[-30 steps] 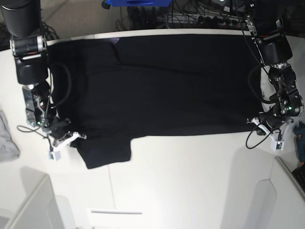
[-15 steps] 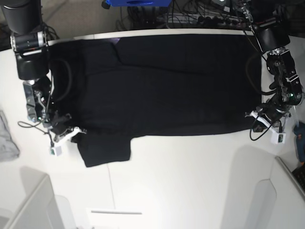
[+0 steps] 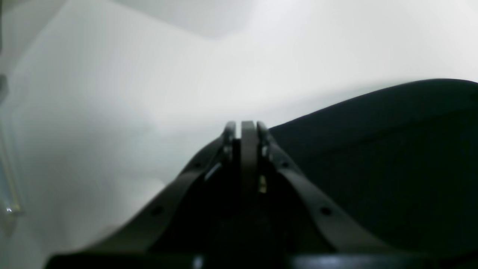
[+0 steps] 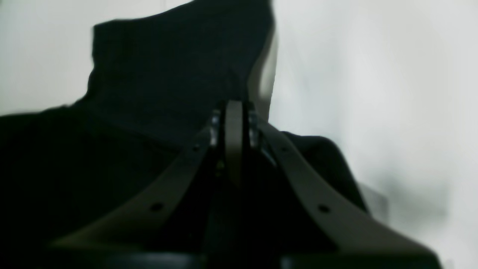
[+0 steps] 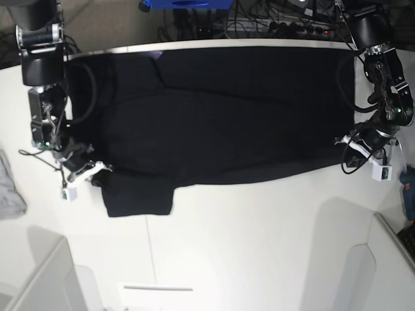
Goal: Fold the T-shirt properly
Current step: 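Lift the hem with both grippers and fold it toward the collar, then lay the hem down over the folded shoulder edge with both grippers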
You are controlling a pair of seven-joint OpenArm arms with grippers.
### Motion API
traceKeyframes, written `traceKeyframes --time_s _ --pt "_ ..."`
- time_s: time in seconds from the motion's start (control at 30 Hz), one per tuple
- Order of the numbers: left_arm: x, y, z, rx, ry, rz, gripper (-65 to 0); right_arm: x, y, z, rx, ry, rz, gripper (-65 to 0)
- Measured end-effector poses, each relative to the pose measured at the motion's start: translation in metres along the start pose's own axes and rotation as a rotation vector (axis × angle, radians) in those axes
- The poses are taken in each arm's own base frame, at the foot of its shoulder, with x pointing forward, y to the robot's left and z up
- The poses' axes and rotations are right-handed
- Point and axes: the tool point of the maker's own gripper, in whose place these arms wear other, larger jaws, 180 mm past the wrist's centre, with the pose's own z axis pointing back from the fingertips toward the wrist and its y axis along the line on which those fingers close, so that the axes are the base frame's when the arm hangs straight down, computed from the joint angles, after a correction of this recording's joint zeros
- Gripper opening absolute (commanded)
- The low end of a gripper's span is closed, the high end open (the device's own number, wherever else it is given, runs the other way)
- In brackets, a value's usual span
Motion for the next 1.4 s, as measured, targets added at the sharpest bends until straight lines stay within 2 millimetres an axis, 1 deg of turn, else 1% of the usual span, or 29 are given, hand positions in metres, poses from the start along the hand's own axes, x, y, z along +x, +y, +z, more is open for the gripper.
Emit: traceKeyframes --time_s 0.07,0.23,0.37,0.5,0.67,0.8,0.87,0.93,1.0,1.13,1.2,1.3,1.4 --pt "0.001 -0.001 0.006 0.003 -0.012 -0.009 -65.0 0.001 -0.001 0.007 0.000 -0.020 -0.005 -65.0" --pt "-0.002 0.008 0.024 0.041 -0.027 -0.015 -65.0 0.002 -0.006 0.022 -0.011 -0.018 -0.013 -65.0" --pt "-0.006 0.004 0.031 0.038 -0.022 -0.040 -65.0 0.006 -0.006 0.031 -0.010 -0.041 -0.019 -65.0" --pt "-0.017 0.002 0.036 0.036 0.003 -0.050 -65.0 -0.005 -0.006 0.037 -0.014 -0.029 -0.016 -65.0" --pt "-0.025 0.001 0.040 0.036 0.018 -0.058 -65.0 -0.016 -0.007 0.039 -0.017 -0.011 -0.019 -65.0" --pt "-0.032 -0.008 0.045 -0.013 0.019 -0.022 -65.0 -0.029 -0.007 0.043 -0.016 0.012 -0.022 -65.0" --pt "-0.034 -0.010 0.046 -0.027 0.019 -0.006 -65.0 -0.028 -0.001 0.047 -0.005 0.003 -0.004 -65.0" --pt "-0.035 -0.014 0.047 -0.047 0.013 0.012 -65.0 -0.022 0.003 0.054 0.004 -0.022 0.002 -65.0" --pt "-0.042 -0.013 0.049 -0.041 0.030 0.013 -65.0 -0.016 -0.001 0.062 -0.007 -0.041 -0.008 -65.0" --pt "-0.055 -0.013 0.053 -0.038 0.063 0.013 -65.0 -0.019 -0.009 0.077 -0.038 -0.035 -0.038 -65.0" --pt "-0.053 -0.010 0.058 -0.027 0.055 0.014 -65.0 -0.023 -0.012 0.084 -0.048 -0.022 -0.039 -65.0" --pt "-0.043 0.000 0.067 0.004 0.021 0.005 -65.0 -0.019 -0.011 0.093 -0.051 -0.029 -0.023 -65.0" --pt "-0.043 -0.003 0.070 0.001 0.024 -0.008 -65.0 -0.024 -0.005 0.098 -0.044 -0.017 -0.010 -65.0"
